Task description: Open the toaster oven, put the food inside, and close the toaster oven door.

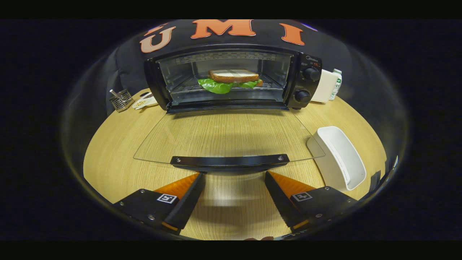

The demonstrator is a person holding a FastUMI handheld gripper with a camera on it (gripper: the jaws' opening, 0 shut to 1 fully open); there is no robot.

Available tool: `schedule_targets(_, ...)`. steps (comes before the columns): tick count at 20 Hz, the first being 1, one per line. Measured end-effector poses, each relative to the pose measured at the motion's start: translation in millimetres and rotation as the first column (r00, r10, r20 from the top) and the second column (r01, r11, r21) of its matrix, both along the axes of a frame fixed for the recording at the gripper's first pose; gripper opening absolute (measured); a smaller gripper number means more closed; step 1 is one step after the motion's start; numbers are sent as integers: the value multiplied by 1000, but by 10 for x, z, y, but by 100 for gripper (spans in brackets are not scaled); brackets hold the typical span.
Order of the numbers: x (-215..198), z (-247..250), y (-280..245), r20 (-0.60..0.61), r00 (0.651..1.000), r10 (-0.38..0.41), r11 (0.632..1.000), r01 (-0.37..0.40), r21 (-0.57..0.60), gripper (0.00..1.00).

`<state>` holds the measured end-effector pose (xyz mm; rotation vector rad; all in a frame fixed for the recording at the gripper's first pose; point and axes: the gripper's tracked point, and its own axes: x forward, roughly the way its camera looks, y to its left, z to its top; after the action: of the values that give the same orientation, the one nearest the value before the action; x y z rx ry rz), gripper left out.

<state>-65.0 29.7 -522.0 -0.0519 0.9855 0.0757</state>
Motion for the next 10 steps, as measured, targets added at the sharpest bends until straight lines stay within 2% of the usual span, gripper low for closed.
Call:
schedule_targets(6,99,278,22,50,999,2,1000,-3,30,99)
schedule_targets(10,310,565,59,108,994,-13,998,6,63,100)
